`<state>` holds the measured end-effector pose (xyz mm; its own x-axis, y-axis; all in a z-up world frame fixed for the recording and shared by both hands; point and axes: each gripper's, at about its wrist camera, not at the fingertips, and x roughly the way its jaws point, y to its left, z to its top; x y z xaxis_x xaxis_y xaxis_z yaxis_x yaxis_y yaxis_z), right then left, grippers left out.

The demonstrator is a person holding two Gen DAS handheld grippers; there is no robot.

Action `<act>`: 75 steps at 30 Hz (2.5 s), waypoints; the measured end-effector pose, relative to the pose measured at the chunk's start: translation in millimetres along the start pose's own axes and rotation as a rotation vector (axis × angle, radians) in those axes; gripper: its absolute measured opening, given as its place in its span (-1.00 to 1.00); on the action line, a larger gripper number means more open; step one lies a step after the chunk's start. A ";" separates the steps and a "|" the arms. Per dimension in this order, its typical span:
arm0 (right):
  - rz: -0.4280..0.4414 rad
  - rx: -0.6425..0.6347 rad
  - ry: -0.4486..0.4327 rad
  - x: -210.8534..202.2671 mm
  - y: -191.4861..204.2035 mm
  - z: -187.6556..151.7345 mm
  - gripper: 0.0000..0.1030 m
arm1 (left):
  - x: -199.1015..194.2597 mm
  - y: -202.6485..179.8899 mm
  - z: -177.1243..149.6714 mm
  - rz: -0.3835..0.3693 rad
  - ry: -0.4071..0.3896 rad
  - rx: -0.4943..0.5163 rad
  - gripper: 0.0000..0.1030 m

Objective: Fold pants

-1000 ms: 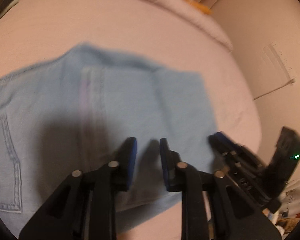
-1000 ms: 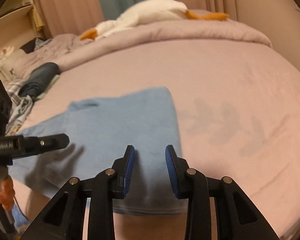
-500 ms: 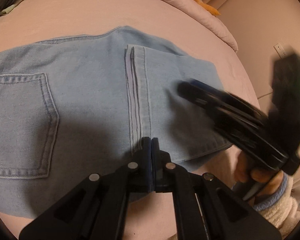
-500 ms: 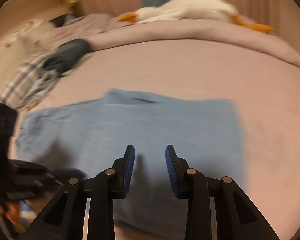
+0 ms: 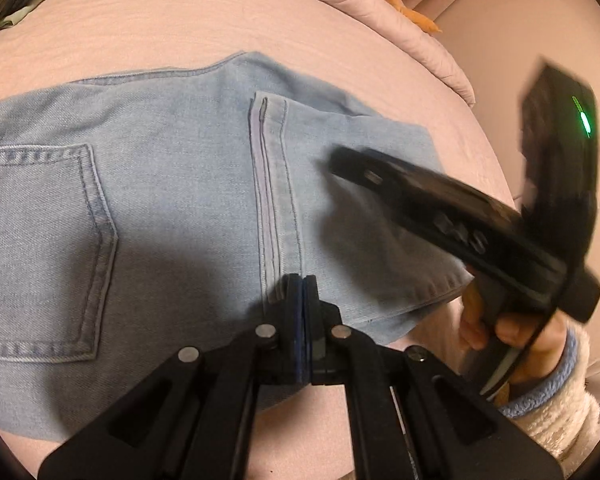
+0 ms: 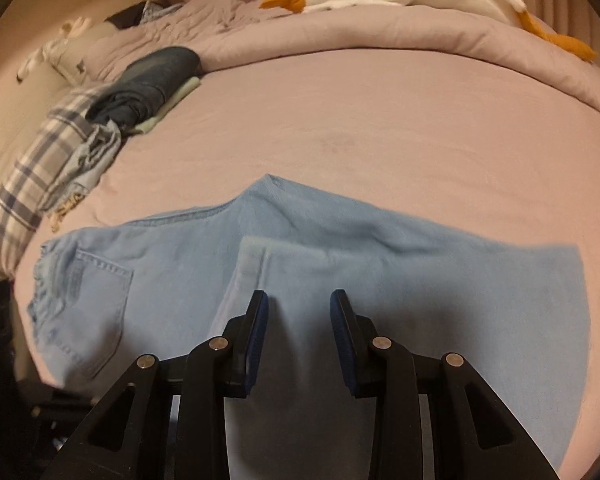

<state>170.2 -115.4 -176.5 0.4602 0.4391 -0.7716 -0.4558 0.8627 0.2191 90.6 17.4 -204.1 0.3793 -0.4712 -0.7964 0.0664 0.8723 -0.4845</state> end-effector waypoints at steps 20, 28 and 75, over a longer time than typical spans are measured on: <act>-0.177 -0.110 0.041 -72.8 -8.2 -84.2 -0.33 | -1.1 1.9 -4.9 -0.017 -0.027 0.012 -0.91; -0.139 -0.124 -0.024 -71.6 17.4 -63.7 -0.33 | -14.8 10.9 -13.7 -0.001 -0.058 0.022 -0.42; -0.128 -0.165 0.045 8.0 80.0 -23.3 -0.32 | -125.5 165.8 -92.9 -0.002 -0.512 -0.716 -0.07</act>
<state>119.7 -48.7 -179.1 0.4898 0.3135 -0.8135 -0.5158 0.8565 0.0195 -31.8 209.0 -218.2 0.7583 -0.2058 -0.6185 -0.4624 0.4988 -0.7330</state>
